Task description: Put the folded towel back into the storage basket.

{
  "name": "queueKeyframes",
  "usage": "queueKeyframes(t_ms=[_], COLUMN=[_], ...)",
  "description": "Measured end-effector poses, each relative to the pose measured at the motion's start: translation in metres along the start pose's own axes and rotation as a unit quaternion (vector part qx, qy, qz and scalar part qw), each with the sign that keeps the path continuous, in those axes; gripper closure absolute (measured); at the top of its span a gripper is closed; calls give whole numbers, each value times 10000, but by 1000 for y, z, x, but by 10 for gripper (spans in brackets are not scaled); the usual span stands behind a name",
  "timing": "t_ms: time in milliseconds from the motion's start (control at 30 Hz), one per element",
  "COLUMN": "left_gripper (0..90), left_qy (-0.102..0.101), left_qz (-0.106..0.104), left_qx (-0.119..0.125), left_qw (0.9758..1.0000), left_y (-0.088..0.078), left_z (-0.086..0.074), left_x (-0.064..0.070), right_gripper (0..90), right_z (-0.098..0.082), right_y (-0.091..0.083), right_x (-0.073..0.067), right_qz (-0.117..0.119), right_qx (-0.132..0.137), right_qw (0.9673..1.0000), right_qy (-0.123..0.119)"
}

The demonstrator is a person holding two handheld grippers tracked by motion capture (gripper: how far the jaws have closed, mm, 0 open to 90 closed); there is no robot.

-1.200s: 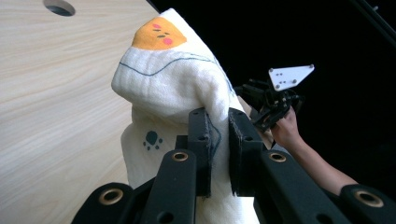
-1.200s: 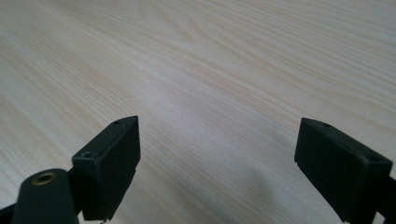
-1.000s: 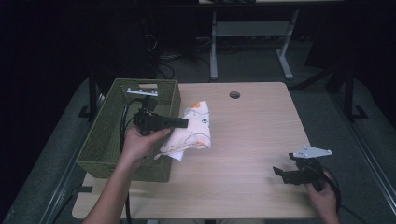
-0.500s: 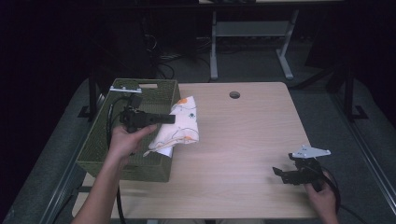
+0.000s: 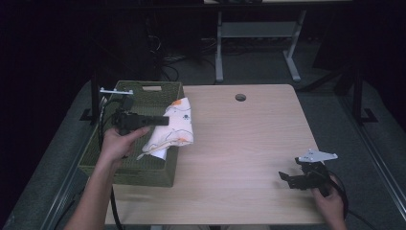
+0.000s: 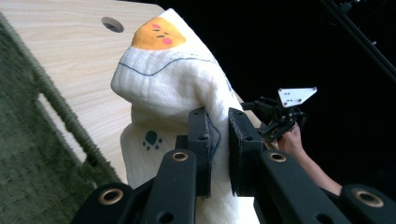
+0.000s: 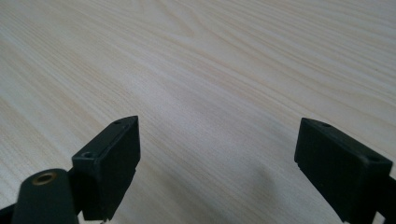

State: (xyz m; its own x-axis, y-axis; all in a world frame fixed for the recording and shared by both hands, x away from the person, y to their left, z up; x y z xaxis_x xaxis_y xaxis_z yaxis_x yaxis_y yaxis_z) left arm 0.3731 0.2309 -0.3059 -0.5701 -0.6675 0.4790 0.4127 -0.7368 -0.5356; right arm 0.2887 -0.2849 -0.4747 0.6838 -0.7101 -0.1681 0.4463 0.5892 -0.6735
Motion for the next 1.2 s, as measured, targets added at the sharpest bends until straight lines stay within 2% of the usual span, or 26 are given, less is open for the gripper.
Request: queueKeyframes(t_ms=[233, 533, 767, 967, 1200], left_gripper=[815, 814, 815, 815, 814], left_qy=[-35, -146, -257, -305, -268], left_qz=[1, 102, 266, 297, 281], left_qx=[17, 46, 36, -4, -78], left_qw=[10000, 9998, 9993, 9991, 9992], left_y=[-9, -21, -32, -35, -36], left_z=[-2, -8, -11, -11, -11], left_x=[-11, -29, -49, -60, -69], right_gripper=[139, 139, 139, 139, 139], right_z=[0, 1, 1, 1, 1], right_y=[3, 6, 6, 5, 6], right_x=[1, -3, -2, -2, -2], right_qz=[13, 17, -3, -47, -71], right_qx=[-38, -79, -84, -64, -74], right_qw=[10000, 10000, 10000, 10000, 9999], right_qy=[-16, -14, 1, 32, 41])
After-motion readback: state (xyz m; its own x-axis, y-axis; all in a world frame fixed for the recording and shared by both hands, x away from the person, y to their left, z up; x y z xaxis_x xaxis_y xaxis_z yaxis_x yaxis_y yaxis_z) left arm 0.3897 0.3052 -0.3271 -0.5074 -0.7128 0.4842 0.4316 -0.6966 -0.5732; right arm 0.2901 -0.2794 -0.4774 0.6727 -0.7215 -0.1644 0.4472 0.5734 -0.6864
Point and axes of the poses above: each handheld gripper's, and its own axes: y roughly forward along the jaws, z roughly out of its top, x roughly to its right, the point moved 2 cm from there along y, roughly forward along the jaws, and after that the axes turned 13 degrees about z, right-handed, at the moved point
